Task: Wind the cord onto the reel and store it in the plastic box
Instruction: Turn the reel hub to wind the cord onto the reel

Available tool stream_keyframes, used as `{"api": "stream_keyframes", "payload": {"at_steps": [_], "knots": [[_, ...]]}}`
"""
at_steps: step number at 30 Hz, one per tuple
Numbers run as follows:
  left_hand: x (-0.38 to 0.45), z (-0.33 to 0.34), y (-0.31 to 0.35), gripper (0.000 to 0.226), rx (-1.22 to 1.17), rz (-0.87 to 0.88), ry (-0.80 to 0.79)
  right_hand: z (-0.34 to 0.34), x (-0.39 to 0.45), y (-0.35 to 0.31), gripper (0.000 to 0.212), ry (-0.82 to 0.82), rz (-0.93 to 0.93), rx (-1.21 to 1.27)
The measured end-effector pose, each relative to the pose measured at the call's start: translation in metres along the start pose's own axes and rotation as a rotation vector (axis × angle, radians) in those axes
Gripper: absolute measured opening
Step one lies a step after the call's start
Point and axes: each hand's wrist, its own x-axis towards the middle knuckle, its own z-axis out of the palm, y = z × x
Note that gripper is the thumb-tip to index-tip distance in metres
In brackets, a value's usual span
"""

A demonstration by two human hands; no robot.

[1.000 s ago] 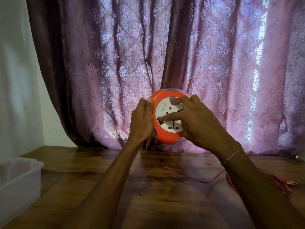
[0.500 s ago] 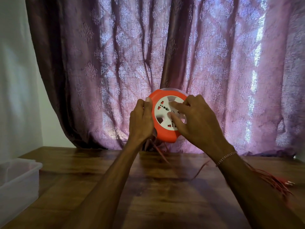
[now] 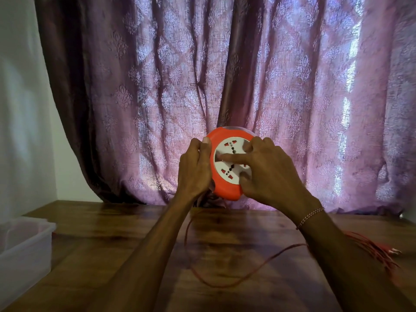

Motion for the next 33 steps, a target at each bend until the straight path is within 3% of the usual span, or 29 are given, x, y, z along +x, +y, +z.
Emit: {"api": "stream_keyframes", "payload": {"at_steps": [6, 9, 12, 14, 16, 20, 27, 30, 33], "knots": [[-0.001, 0.001, 0.002, 0.056, -0.029, -0.015, -0.011, 0.0, 0.002, -0.011, 0.063, 0.193, 0.254, 0.12], [-0.001, 0.0, 0.003, 0.055, -0.042, -0.025, -0.007, -0.001, 0.002, -0.009, 0.053, 0.218, 0.186, 0.084], [0.001, -0.001, 0.002, 0.049, -0.042, -0.035, -0.004, -0.004, 0.006, 0.003, 0.026, 0.195, 0.028, 0.1], [0.001, -0.002, 0.001, 0.05, -0.041, -0.039, -0.002, -0.005, 0.006, 0.011, 0.03, 0.12, -0.137, 0.164], [0.002, -0.003, 0.001, 0.055, -0.04, -0.039, -0.002, -0.007, 0.005, 0.012, 0.042, 0.013, -0.189, 0.203], [0.0, -0.003, 0.001, 0.067, -0.045, -0.029, -0.002, -0.009, 0.004, 0.0, 0.057, -0.09, -0.088, 0.061], [-0.002, -0.001, 0.0, 0.06, -0.055, 0.004, 0.004, -0.002, -0.001, -0.008, 0.055, 0.002, 0.038, -0.104], [-0.003, 0.001, 0.001, 0.046, -0.051, 0.006, 0.015, -0.001, -0.001, -0.011, 0.055, 0.121, 0.175, -0.053], [-0.002, 0.002, 0.001, 0.048, -0.056, 0.009, 0.003, 0.001, 0.0, -0.016, 0.058, 0.242, 0.278, 0.025]]}}
